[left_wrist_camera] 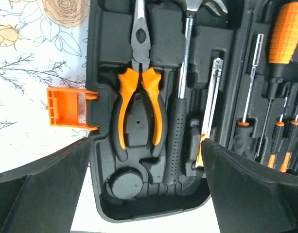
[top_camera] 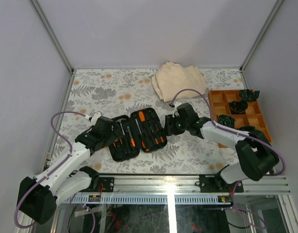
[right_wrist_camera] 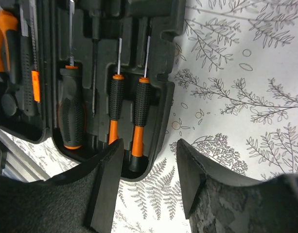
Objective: Sort the tools into containers
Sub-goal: Move the storage box to the center of the board.
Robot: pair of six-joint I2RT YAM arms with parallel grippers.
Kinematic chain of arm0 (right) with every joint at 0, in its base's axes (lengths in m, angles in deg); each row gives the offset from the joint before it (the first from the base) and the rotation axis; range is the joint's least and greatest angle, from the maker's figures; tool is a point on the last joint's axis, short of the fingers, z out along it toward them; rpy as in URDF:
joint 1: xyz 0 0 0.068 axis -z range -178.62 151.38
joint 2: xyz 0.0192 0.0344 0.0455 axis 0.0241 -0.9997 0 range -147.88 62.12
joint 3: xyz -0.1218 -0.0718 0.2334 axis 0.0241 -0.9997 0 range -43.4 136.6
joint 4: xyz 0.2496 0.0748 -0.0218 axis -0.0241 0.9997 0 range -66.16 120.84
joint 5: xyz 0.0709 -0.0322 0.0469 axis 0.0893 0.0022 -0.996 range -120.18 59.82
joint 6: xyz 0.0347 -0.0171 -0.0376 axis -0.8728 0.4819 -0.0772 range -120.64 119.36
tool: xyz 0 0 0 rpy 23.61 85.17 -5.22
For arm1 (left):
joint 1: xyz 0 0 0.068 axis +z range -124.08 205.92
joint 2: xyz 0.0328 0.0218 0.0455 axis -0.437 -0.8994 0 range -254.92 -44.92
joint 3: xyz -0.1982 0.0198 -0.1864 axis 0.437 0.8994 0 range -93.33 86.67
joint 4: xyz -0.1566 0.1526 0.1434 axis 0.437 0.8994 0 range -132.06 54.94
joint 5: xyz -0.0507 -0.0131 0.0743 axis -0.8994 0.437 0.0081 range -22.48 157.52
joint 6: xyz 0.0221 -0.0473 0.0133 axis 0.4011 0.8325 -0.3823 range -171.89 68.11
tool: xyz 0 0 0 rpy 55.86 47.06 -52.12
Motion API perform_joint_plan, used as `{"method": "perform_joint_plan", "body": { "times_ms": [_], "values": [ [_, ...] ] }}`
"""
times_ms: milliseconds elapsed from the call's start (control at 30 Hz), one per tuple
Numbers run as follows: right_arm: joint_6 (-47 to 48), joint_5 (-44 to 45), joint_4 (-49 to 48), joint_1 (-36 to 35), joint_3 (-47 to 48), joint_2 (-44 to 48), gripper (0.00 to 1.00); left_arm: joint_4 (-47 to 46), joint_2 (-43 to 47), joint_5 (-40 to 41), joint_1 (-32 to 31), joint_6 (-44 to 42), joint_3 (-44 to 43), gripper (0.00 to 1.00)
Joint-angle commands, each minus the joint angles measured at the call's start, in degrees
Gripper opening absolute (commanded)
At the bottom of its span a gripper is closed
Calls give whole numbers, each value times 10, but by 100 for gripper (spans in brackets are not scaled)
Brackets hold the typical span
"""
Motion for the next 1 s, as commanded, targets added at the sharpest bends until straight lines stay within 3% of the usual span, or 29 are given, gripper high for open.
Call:
{"method": "perform_joint_plan", "body": {
  "times_ms": [0,333,533,767,967],
  "values": [
    [-7,-53,-38,9,7,-36,54,0,-1,34,6,29,14,91],
    [-3,-78,-60,23,20,-102,48,-14,-26,38,6,28,24,77],
    [-13,-104,-100,36,18,-129,40,-30,-47,32,6,26,33,75],
    [-27,-124,-143,50,-2,-152,15,-68,-66,2,7,14,46,74],
    [-42,-44,-124,68,-56,-81,1,-98,-60,-28,6,-9,44,73]
  ]
}}
